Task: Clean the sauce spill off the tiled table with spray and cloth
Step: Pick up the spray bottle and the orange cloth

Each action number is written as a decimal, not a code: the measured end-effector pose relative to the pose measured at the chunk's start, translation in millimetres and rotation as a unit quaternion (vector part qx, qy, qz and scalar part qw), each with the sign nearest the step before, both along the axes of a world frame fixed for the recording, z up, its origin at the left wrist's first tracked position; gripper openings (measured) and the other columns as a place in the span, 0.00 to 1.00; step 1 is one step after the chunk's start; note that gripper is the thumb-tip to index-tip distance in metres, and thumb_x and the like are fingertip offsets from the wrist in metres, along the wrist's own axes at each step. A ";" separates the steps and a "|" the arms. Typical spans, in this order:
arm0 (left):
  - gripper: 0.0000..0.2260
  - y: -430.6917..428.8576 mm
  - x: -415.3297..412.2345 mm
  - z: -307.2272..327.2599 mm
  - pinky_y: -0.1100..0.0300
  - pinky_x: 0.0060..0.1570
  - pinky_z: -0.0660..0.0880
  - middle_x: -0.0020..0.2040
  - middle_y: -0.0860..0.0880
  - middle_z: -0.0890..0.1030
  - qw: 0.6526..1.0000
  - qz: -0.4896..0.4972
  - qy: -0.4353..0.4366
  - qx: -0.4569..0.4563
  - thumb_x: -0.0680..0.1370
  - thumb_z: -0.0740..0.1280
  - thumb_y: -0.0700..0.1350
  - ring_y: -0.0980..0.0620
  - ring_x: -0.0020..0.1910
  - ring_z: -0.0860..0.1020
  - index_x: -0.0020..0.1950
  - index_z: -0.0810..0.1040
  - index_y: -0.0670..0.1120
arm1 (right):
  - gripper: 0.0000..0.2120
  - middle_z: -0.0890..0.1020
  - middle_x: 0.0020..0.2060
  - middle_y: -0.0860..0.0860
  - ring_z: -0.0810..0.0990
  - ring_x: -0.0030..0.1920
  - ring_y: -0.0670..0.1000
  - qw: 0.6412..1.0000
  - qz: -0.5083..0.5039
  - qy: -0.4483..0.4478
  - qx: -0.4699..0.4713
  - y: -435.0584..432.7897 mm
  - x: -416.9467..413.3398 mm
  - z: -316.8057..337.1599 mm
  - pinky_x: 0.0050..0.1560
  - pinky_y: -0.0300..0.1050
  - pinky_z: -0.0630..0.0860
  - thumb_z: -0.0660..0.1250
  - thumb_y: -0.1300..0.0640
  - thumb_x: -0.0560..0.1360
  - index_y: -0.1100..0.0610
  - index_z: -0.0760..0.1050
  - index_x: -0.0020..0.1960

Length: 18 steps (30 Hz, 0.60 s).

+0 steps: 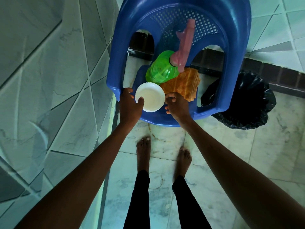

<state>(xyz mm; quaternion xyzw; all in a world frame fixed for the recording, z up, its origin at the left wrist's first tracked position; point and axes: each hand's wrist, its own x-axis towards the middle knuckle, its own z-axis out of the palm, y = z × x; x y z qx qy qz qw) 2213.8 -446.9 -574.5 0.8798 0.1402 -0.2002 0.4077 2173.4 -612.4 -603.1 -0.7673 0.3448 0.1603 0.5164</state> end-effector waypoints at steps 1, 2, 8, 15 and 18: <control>0.22 -2.3 -0.3 2.0 0.53 0.54 0.75 0.59 0.43 0.76 1.000 -0.008 -0.020 -0.001 0.75 0.70 0.44 0.45 0.56 0.77 0.67 0.70 0.42 | 0.09 0.83 0.40 0.60 0.81 0.39 0.56 0.999 0.009 -0.011 -0.032 -3.4 -0.3 0.7 0.43 0.60 0.81 0.63 0.61 0.79 0.63 0.80 0.52; 0.24 -5.0 -0.6 5.1 0.53 0.56 0.74 0.61 0.43 0.74 0.999 -0.019 -0.045 -0.004 0.74 0.71 0.44 0.45 0.59 0.75 0.68 0.69 0.42 | 0.08 0.84 0.43 0.59 0.82 0.43 0.58 0.997 0.022 -0.017 -0.069 -7.3 -1.4 1.1 0.46 0.60 0.80 0.63 0.62 0.78 0.62 0.80 0.52; 0.38 -40.3 22.6 48.8 0.57 0.69 0.67 0.70 0.48 0.68 0.964 -0.097 -0.208 -0.134 0.70 0.77 0.49 0.51 0.70 0.69 0.74 0.64 0.39 | 0.32 0.71 0.69 0.59 0.69 0.68 0.65 0.870 0.298 -0.033 -0.391 -47.7 7.4 -5.4 0.64 0.60 0.70 0.74 0.49 0.69 0.56 0.70 0.70; 0.48 -83.9 57.9 92.7 0.72 0.67 0.60 0.77 0.43 0.62 0.922 -0.229 -0.259 -0.173 0.65 0.80 0.46 0.54 0.74 0.62 0.77 0.57 0.37 | 0.42 0.68 0.72 0.59 0.67 0.68 0.66 0.800 0.412 0.047 -0.434 -62.4 36.1 -24.0 0.63 0.64 0.70 0.75 0.44 0.70 0.56 0.61 0.77; 0.46 -94.2 73.2 93.5 0.68 0.69 0.63 0.75 0.42 0.64 0.909 -0.261 -0.268 -0.183 0.65 0.79 0.43 0.48 0.74 0.64 0.77 0.59 0.36 | 0.26 0.76 0.61 0.62 0.77 0.57 0.66 0.728 0.454 0.046 -0.512 -60.8 44.1 -21.4 0.55 0.62 0.76 0.69 0.60 0.73 0.60 0.71 0.70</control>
